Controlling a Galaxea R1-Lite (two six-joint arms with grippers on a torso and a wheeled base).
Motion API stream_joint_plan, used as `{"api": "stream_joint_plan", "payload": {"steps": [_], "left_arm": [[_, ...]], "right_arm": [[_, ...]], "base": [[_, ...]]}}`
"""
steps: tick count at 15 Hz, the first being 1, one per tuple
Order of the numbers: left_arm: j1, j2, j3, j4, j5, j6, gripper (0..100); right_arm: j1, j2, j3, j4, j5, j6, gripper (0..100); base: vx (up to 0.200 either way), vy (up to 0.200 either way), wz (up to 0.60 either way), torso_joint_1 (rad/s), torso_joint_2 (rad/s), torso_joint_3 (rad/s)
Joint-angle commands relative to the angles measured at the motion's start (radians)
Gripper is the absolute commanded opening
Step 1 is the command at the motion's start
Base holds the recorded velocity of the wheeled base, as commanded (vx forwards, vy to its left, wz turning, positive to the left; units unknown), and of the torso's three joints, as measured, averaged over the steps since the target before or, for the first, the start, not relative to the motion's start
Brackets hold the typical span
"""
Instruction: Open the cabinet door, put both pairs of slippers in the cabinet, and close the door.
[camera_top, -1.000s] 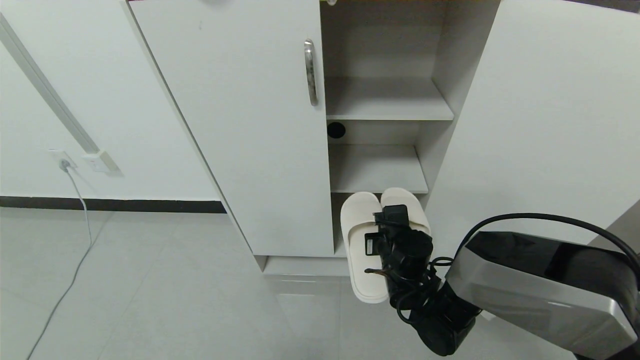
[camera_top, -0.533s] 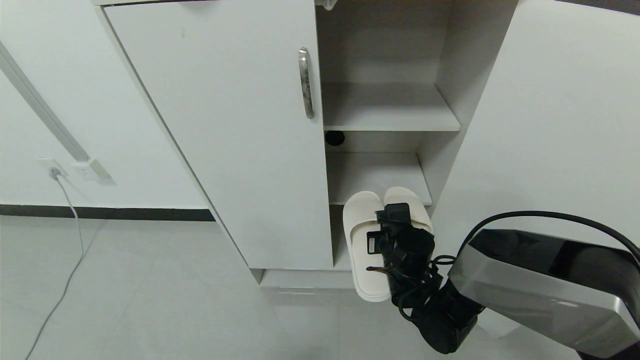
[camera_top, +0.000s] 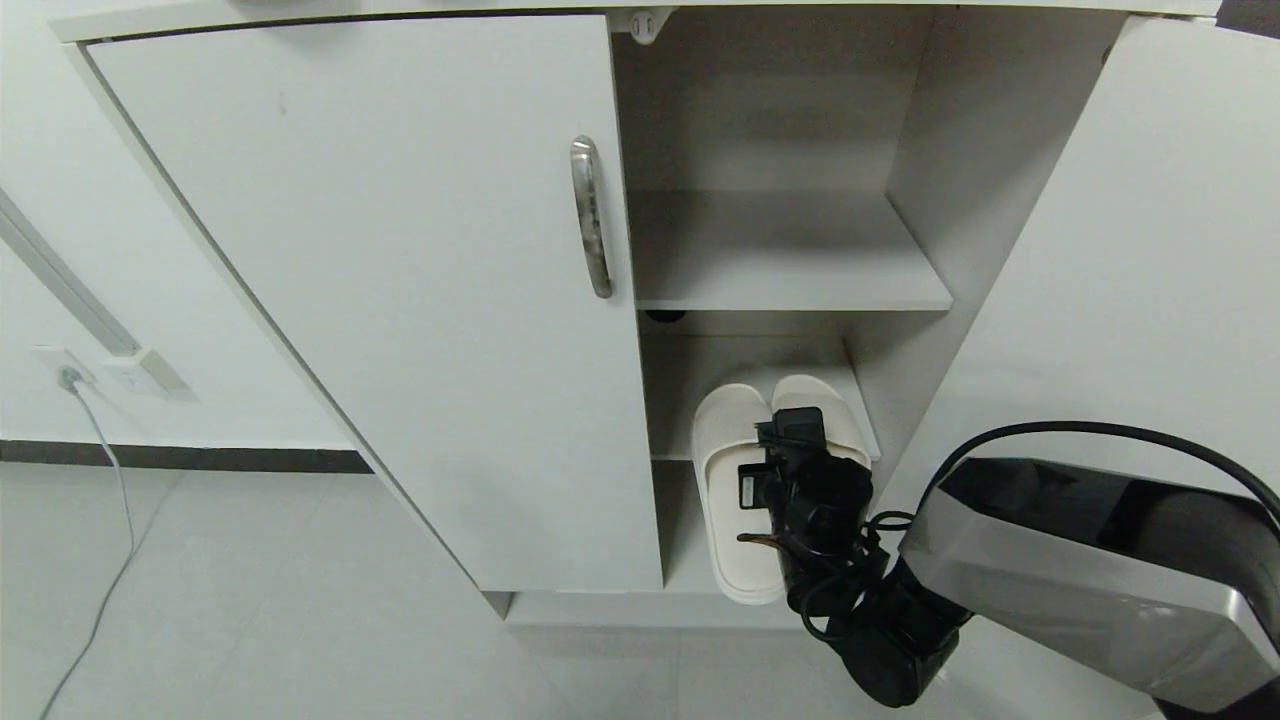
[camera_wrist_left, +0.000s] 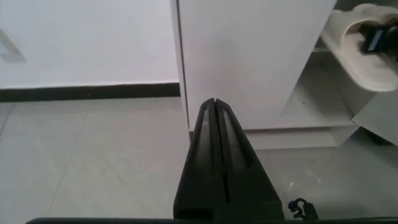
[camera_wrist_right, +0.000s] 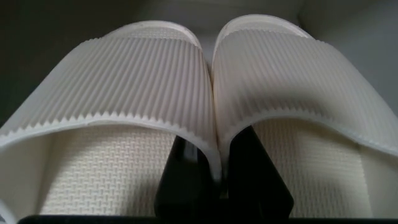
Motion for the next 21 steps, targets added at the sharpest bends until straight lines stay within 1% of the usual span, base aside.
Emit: {"api": "stream_joint_plan", "payload": {"steps": [1, 2, 4, 5, 8, 10, 12, 13, 14, 17, 21], "left_arm": [[0.002, 0.001, 0.000, 0.000, 0.002, -0.002, 0], [0.000, 0.001, 0.000, 0.000, 0.002, -0.002, 0], [0.002, 0.001, 0.000, 0.000, 0.002, -0.002, 0], [0.000, 0.001, 0.000, 0.000, 0.002, -0.002, 0], [0.002, 0.001, 0.000, 0.000, 0.003, -0.004, 0], [0.002, 0.001, 0.000, 0.000, 0.003, -0.004, 0], [0.002, 0.001, 0.000, 0.000, 0.005, -0.004, 0], [0.002, 0.001, 0.000, 0.000, 0.005, -0.004, 0], [0.002, 0.001, 0.000, 0.000, 0.008, -0.004, 0], [0.000, 0.001, 0.000, 0.000, 0.006, -0.004, 0], [0.000, 0.001, 0.000, 0.000, 0.008, -0.004, 0]], "right_arm": [[-0.008, 0.005, -0.002, 0.005, 0.002, 0.001, 0], [-0.020, 0.018, -0.023, 0.040, 0.005, 0.002, 0], [-0.024, 0.022, -0.051, 0.080, 0.055, 0.005, 0], [-0.038, 0.030, -0.096, 0.129, 0.063, 0.008, 0], [-0.080, 0.055, -0.251, 0.310, 0.078, 0.094, 0], [-0.096, 0.067, -0.329, 0.397, 0.089, 0.106, 0], [-0.109, 0.102, -0.425, 0.448, 0.089, 0.109, 0], [-0.109, 0.102, -0.425, 0.448, 0.089, 0.109, 0], [-0.121, 0.140, -0.508, 0.480, 0.089, 0.109, 0], [-0.139, 0.156, -0.599, 0.555, 0.117, 0.108, 0], [-0.152, 0.185, -0.748, 0.643, 0.117, 0.109, 0]], "base": [[0.000, 0.000, 0.00, 0.000, 0.00, 0.000], [0.000, 0.000, 0.00, 0.000, 0.00, 0.000], [0.000, 0.000, 0.00, 0.000, 0.00, 0.000], [0.000, 0.000, 0.00, 0.000, 0.00, 0.000], [0.000, 0.000, 0.00, 0.000, 0.00, 0.000], [0.000, 0.000, 0.00, 0.000, 0.00, 0.000], [0.000, 0.000, 0.00, 0.000, 0.00, 0.000], [0.000, 0.000, 0.00, 0.000, 0.00, 0.000], [0.000, 0.000, 0.00, 0.000, 0.00, 0.000], [0.000, 0.000, 0.00, 0.000, 0.00, 0.000], [0.000, 0.000, 0.00, 0.000, 0.00, 0.000]]}}
